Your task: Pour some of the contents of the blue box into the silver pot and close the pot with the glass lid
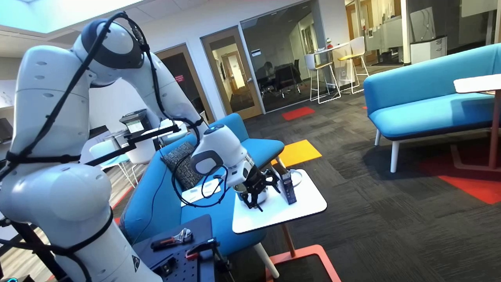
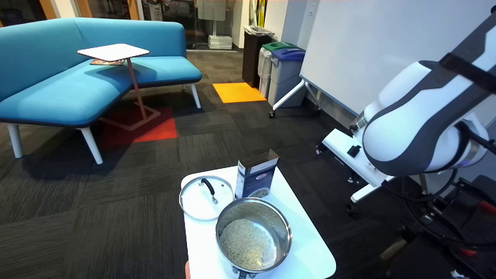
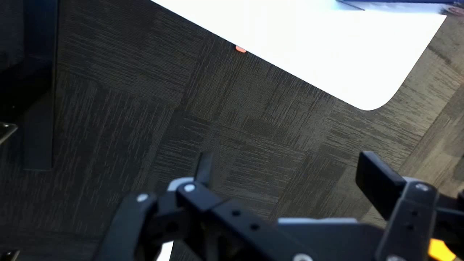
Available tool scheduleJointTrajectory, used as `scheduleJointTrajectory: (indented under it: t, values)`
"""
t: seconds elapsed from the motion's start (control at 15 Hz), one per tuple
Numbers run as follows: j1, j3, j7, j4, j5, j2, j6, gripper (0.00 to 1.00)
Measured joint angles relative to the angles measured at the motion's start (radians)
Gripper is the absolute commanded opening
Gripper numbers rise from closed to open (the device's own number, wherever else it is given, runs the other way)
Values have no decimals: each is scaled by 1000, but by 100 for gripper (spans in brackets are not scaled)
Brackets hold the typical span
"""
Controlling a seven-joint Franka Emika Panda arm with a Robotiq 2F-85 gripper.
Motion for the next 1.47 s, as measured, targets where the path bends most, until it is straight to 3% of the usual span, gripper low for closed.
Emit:
scheduleJointTrajectory:
  t: [0.33,0.47,0.93,1.2,1.47]
  values:
    - [-10,-3,-1,1,0,4,1,100]
    - [-2,-34,-17,-5,-4,4,25,100]
    - [41,-286,-270,-26,-141,-47,68,100]
    - [141,-443,-439,-17,-257,-85,40,100]
    - [313,-595,-548,16,-345,-87,-9,100]
